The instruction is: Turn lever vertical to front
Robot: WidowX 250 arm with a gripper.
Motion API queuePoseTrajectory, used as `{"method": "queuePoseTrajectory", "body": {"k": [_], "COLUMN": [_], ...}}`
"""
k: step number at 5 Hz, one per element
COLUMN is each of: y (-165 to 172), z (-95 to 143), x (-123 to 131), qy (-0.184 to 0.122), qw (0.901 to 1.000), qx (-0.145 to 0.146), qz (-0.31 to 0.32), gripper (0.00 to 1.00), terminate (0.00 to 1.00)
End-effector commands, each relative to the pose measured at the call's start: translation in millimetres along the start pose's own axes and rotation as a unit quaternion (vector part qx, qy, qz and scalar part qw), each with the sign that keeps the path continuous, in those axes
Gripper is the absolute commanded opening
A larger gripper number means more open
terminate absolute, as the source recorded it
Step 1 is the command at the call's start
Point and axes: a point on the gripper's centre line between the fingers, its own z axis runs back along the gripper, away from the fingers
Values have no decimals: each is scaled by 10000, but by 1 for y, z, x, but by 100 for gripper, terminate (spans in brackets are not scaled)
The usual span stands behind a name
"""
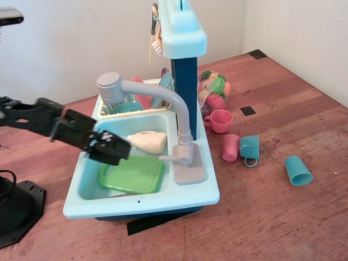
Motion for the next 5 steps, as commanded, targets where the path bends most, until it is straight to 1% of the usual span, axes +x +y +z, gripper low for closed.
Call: {"method": "queuePoseTrajectory", "body": {"k": [1,4,5], "y": [-5,-5,-5], "z": [20,20,20], "x": [-5,-5,-5], "qy": [-48,-48,-48], "qw": [9999,9999,9999], "qx": [-119,-119,-119], "qz": [-40,-40,-40], "gripper": [100,100,100], "terminate": [0,0,100]}}
